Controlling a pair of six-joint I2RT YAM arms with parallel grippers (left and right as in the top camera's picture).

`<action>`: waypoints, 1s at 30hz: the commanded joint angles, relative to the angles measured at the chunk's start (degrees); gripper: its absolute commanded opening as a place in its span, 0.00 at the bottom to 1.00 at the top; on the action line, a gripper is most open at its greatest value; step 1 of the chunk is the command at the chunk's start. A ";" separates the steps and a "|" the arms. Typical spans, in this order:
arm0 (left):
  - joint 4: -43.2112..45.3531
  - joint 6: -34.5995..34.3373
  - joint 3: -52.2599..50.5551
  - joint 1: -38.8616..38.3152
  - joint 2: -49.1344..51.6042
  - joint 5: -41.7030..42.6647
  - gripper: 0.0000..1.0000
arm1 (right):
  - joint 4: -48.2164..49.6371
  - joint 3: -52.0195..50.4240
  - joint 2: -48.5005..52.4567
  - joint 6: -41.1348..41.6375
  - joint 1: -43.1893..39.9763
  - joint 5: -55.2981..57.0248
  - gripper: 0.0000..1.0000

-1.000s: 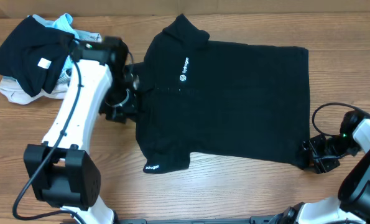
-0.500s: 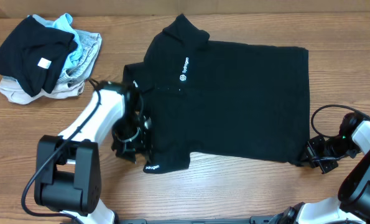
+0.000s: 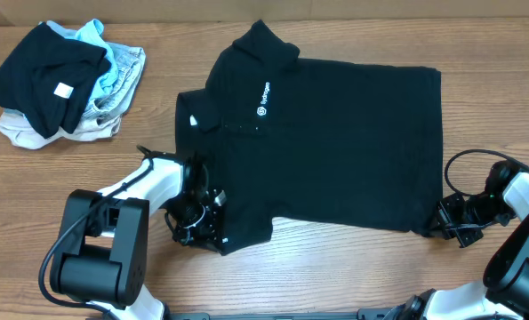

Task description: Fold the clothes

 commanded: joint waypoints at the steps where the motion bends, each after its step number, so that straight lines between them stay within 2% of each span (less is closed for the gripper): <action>1: -0.81 -0.81 -0.31 -0.37 -1.40 9.90 0.04 | 1.92 -0.31 2.16 -0.35 0.46 0.50 0.08; 3: -2.89 -0.70 -0.20 -0.37 -1.42 15.52 0.04 | 1.92 -0.31 2.16 -0.35 0.46 0.48 0.08; 6: -6.10 3.34 -0.17 -0.37 -1.42 23.54 0.04 | 1.92 -0.31 2.16 -0.35 0.46 0.50 0.08; 8: -7.30 4.42 -0.17 -0.37 -1.42 24.46 0.04 | 1.90 -0.31 2.16 -0.35 0.46 0.50 0.08; 10: -7.10 4.42 -0.17 -0.37 -1.42 22.16 0.04 | 1.90 -0.31 2.16 -0.35 0.46 0.50 0.08; 11: -6.75 4.39 -0.17 -0.37 -1.42 20.15 0.12 | 1.90 -0.31 2.16 -0.35 0.46 0.50 0.08; 12: -6.69 4.37 -0.17 -0.37 -1.42 18.21 0.31 | 1.88 -0.31 2.16 -0.35 0.46 0.50 0.09; 13: -6.73 4.42 -0.17 -0.37 -1.42 17.16 0.39 | 1.88 -0.31 2.16 -0.35 0.46 0.50 0.09; 18: -8.09 5.68 1.29 -0.31 -1.42 12.74 0.41 | 1.88 -0.31 2.16 -0.35 0.46 0.50 0.09; 22: -8.37 1.77 4.04 -0.31 -1.42 0.68 0.41 | 1.86 -0.31 2.16 -0.35 0.46 0.50 0.10; 24: -8.39 1.16 4.85 -0.28 -1.42 -2.14 0.41 | 1.84 -0.31 2.16 -0.35 0.46 0.50 0.11; 25: -8.70 1.42 5.14 -0.28 -1.42 -1.73 0.43 | 1.84 -0.31 2.16 -0.35 0.46 0.50 0.11; 26: -9.18 2.47 5.31 -0.28 -1.42 0.42 0.56 | 1.84 -0.31 2.16 -0.35 0.46 0.50 0.12; 27: -10.27 5.35 5.42 -0.28 -1.42 4.31 0.59 | 1.79 -0.31 2.16 -0.35 0.46 0.50 0.12; 29: -13.62 10.67 5.64 -0.28 -1.42 12.35 0.60 | 1.66 -0.31 2.16 -0.35 0.46 0.50 0.13; 30: -14.62 11.52 5.77 -0.28 -1.42 13.38 0.59 | 1.66 -0.31 2.16 -0.35 0.46 0.50 0.13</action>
